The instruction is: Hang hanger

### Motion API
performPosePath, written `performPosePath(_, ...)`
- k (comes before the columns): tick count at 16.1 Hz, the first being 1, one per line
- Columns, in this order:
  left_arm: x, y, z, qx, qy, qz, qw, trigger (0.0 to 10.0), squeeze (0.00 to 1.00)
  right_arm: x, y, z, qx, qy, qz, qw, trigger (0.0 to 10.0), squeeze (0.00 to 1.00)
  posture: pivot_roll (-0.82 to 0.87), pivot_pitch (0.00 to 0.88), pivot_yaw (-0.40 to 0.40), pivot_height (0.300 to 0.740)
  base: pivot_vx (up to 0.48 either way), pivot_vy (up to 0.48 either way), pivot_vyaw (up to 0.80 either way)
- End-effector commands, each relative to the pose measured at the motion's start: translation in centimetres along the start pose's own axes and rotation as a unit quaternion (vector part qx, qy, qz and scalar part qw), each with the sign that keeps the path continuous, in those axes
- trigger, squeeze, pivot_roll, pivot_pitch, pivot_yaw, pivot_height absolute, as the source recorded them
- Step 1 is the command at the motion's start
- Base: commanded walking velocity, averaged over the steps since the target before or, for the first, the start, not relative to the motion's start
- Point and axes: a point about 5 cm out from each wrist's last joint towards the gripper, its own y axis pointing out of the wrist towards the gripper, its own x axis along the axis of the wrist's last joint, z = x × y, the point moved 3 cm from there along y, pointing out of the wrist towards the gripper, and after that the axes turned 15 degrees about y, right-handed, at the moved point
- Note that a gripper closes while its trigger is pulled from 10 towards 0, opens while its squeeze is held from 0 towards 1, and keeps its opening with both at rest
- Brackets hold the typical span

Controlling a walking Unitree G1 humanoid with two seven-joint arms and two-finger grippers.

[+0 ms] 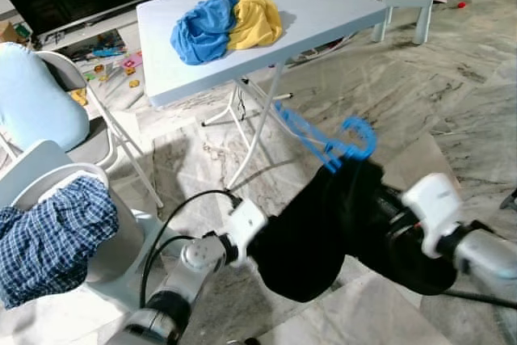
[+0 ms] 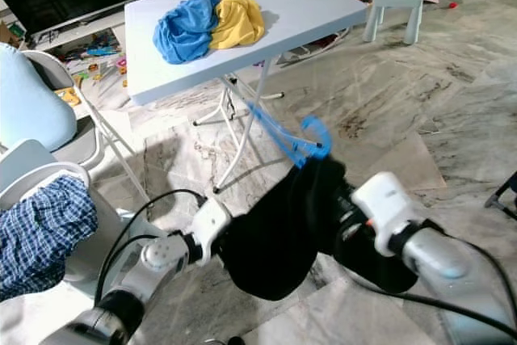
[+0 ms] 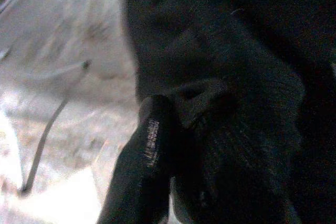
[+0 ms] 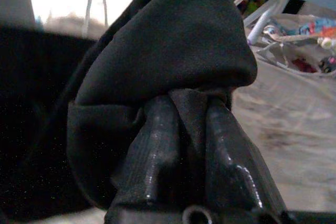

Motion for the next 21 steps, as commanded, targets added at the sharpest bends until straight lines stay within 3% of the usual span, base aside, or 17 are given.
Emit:
performPosePath(1, 0.1, -0.8, -0.5, -0.049, 0.043, -0.013, 0.998, 10.0, 1.0, -0.5, 0.1, -0.5, 0.003, -0.042, 0.012, 0.999, 10.0, 0.0, -0.18, 0.073, 0.191, 0.74, 0.0, 0.0, 0.0)
performPosePath(2, 0.2, -1.0, -0.9, -0.069, 0.055, -0.018, 0.996, 10.0, 1.0, -0.9, 0.0, -1.0, 0.001, -0.041, 0.022, 0.999, 10.0, 0.0, -0.18, 0.074, 0.191, 0.74, 0.0, 0.0, 0.0)
performPosePath(6, 0.2, -1.8, -0.8, -0.109, 0.1, -0.017, 0.989, 10.0, 1.0, -1.7, -0.1, -3.2, -0.003, -0.106, 0.053, 0.993, 10.0, 0.0, -0.18, 0.076, 0.186, 0.74, 0.0, 0.0, 0.0)
performPosePath(8, 0.4, -2.0, -0.5, -0.103, 0.101, -0.027, 0.989, 10.0, 1.0, -1.8, -0.1, -3.0, 0.021, -0.125, 0.056, 0.99, 10.0, 0.0, -0.17, 0.076, 0.185, 0.74, 0.0, 0.0, 0.0)
performPosePath(9, 1.0, -3.0, 1.8, -0.047, 0.127, -0.044, 0.99, 10.0, 1.0, -2.8, -1.1, -1.9, 0.119, -0.145, 0.085, 0.979, 10.0, 0.0, -0.17, 0.075, 0.185, 0.74, 0.0, 0.0, 0.0)
performPosePath(14, 1.6, -4.6, 3.7, -0.033, 0.136, -0.067, 0.988, 10.0, 1.0, -3.3, -2.8, -2.2, 0.19, -0.155, 0.13, 0.961, 10.0, 0.0, -0.17, 0.078, 0.187, 0.74, 0.0, 0.0, 0.0)
performPosePath(17, 1.9, -4.4, 3.9, -0.032, 0.147, -0.07, 0.986, 10.0, 1.0, -2.7, -2.8, -1.8, 0.209, -0.148, 0.114, 0.96, 10.0, 0.0, -0.17, 0.079, 0.188, 0.74, 0.0, 0.0, 0.0)
performPosePath(21, 2.7, -3.3, 2.7, -0.064, 0.15, -0.085, 0.983, 10.0, 1.0, -1.6, -3.4, -0.7, 0.252, -0.138, 0.096, 0.953, 10.0, 0.0, -0.17, 0.088, 0.196, 0.74, 0.0, 0.0, 0.0)
